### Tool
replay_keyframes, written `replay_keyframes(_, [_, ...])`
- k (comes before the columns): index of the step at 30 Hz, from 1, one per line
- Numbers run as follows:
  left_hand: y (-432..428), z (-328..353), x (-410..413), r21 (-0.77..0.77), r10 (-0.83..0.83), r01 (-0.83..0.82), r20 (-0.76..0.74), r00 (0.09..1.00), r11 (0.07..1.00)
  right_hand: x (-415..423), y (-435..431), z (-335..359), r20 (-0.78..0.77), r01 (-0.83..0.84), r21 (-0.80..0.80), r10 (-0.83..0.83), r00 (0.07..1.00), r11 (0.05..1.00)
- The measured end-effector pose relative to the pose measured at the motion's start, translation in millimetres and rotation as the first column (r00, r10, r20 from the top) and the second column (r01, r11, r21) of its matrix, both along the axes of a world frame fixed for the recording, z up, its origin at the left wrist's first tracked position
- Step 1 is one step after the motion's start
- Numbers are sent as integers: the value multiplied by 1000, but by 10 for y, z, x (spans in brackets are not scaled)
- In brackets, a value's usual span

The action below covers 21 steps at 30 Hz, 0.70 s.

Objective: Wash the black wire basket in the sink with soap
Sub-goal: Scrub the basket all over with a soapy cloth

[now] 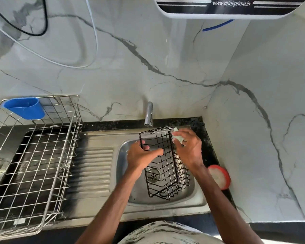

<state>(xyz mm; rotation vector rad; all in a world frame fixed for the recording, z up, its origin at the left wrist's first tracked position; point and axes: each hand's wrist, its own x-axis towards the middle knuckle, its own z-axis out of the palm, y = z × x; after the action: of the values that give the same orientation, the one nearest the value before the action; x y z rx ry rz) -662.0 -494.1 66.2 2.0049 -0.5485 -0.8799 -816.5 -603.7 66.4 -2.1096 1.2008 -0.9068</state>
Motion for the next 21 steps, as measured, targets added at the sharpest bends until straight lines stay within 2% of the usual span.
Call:
replay_keyframes(3, [19, 31, -16, 8, -3, 2, 51, 999, 1000, -22, 47, 70, 49, 28, -5, -27, 998, 1000])
replay_keyframes(6, [17, 80, -35, 17, -25, 23, 101, 995, 1000, 34, 209, 207, 86, -63, -106, 72, 994, 992])
replay_keyframes(10, [-18, 222, -66, 10, -64, 63, 121, 991, 998, 237, 278, 328, 43, -141, -232, 154, 987, 963])
replay_keyframes(15, [3, 151, 25, -7, -18, 18, 17, 1000, 1000, 239, 186, 291, -34, -322, -304, 328, 944, 896])
replay_keyframes(21, [55, 124, 112, 16, 0, 1, -49, 999, 1000, 100, 364, 59, -21, -431, -268, 442, 897, 862])
